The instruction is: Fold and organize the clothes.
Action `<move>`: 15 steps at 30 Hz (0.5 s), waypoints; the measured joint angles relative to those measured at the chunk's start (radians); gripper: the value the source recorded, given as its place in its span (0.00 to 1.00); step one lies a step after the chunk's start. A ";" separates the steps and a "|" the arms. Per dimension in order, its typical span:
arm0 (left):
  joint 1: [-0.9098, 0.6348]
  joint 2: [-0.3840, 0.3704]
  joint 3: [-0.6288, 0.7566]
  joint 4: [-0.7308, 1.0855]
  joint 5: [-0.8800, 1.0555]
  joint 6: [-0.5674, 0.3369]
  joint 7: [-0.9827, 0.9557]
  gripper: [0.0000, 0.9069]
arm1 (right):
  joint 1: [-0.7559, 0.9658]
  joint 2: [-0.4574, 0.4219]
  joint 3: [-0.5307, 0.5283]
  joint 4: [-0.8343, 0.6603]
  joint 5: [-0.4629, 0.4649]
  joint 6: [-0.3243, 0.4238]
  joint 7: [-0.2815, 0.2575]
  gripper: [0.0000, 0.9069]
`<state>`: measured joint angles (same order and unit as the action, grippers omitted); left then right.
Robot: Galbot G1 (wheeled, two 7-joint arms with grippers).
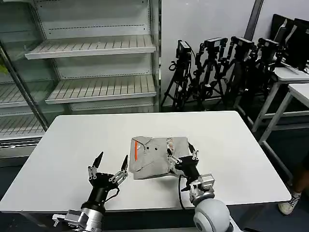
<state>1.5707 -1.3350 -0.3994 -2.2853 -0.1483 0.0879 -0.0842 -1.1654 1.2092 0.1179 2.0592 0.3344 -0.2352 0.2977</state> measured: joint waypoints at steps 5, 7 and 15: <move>0.011 -0.009 -0.003 -0.012 0.011 0.000 -0.001 1.00 | -0.089 0.011 0.044 0.076 -0.071 0.010 0.000 1.00; 0.016 -0.011 -0.004 -0.017 0.015 0.000 -0.001 1.00 | -0.128 0.016 0.061 0.105 -0.097 0.014 -0.001 1.00; 0.039 -0.025 -0.010 -0.037 0.033 -0.002 0.000 1.00 | -0.263 0.040 0.122 0.194 -0.189 0.038 0.004 1.00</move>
<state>1.6094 -1.3596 -0.4099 -2.3222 -0.1157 0.0856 -0.0841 -1.4280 1.2487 0.2404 2.2534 0.1457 -0.1969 0.3021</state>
